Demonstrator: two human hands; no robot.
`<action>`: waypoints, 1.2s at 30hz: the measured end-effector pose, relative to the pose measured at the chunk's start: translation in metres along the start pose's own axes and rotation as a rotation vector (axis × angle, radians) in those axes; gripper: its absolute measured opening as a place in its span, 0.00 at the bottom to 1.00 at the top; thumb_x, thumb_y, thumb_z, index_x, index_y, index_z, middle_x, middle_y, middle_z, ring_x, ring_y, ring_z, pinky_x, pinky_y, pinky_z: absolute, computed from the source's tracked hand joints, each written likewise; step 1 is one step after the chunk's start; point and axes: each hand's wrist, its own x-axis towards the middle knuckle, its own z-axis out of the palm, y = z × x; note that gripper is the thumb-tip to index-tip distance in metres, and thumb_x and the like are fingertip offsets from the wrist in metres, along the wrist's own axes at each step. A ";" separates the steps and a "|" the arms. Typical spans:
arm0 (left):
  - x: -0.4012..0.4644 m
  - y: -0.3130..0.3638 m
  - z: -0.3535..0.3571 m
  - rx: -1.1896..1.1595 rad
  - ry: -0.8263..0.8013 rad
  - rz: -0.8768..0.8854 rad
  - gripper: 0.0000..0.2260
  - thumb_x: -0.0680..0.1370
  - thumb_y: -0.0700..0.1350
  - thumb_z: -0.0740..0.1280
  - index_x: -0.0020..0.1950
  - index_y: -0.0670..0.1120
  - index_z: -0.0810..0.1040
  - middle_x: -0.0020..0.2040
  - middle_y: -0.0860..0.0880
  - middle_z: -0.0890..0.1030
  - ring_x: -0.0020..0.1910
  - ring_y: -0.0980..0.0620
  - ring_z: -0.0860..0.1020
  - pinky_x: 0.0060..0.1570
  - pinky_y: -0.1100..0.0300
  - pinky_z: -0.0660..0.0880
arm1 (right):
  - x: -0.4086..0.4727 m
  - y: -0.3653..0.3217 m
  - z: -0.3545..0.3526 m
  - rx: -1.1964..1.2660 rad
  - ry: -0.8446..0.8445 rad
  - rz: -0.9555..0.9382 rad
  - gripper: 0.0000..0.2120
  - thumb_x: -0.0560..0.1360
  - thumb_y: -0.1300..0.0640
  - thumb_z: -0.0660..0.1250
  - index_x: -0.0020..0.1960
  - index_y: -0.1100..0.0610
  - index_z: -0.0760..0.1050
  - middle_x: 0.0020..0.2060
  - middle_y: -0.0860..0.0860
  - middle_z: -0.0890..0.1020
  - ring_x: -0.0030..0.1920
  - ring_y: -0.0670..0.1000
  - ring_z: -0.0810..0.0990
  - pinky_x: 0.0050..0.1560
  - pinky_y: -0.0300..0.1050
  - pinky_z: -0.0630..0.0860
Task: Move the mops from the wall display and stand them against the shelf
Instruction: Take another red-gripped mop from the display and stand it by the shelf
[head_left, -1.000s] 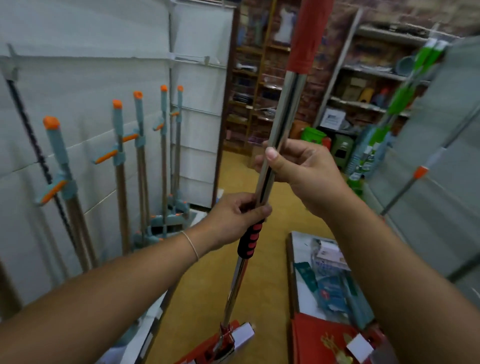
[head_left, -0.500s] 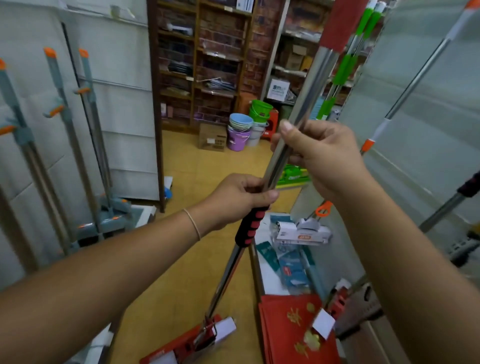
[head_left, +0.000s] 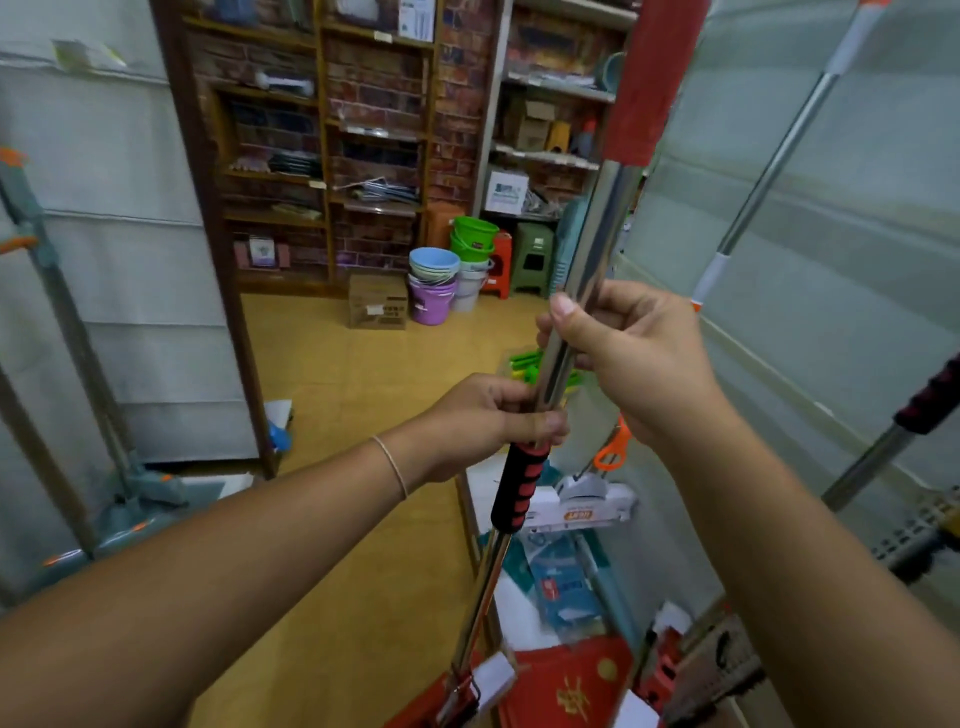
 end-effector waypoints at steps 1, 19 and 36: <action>0.011 0.000 0.003 -0.011 -0.021 0.004 0.07 0.76 0.37 0.69 0.52 0.36 0.81 0.48 0.39 0.83 0.47 0.48 0.82 0.46 0.65 0.78 | 0.004 0.002 -0.006 0.001 0.016 -0.001 0.04 0.76 0.60 0.72 0.43 0.52 0.80 0.36 0.54 0.87 0.40 0.52 0.86 0.36 0.36 0.77; 0.194 0.028 0.040 -0.037 -0.354 0.162 0.01 0.74 0.39 0.72 0.43 0.41 0.82 0.40 0.41 0.84 0.42 0.47 0.83 0.52 0.52 0.78 | 0.124 -0.023 -0.084 -0.360 0.480 -0.051 0.12 0.75 0.53 0.72 0.42 0.63 0.82 0.38 0.62 0.85 0.40 0.65 0.84 0.46 0.60 0.81; 0.288 0.093 0.074 0.033 -0.739 0.261 0.05 0.71 0.41 0.75 0.45 0.42 0.84 0.39 0.44 0.86 0.40 0.50 0.85 0.34 0.67 0.77 | 0.164 -0.055 -0.122 -0.721 0.857 0.074 0.09 0.77 0.47 0.69 0.48 0.52 0.78 0.34 0.51 0.79 0.24 0.38 0.75 0.26 0.30 0.71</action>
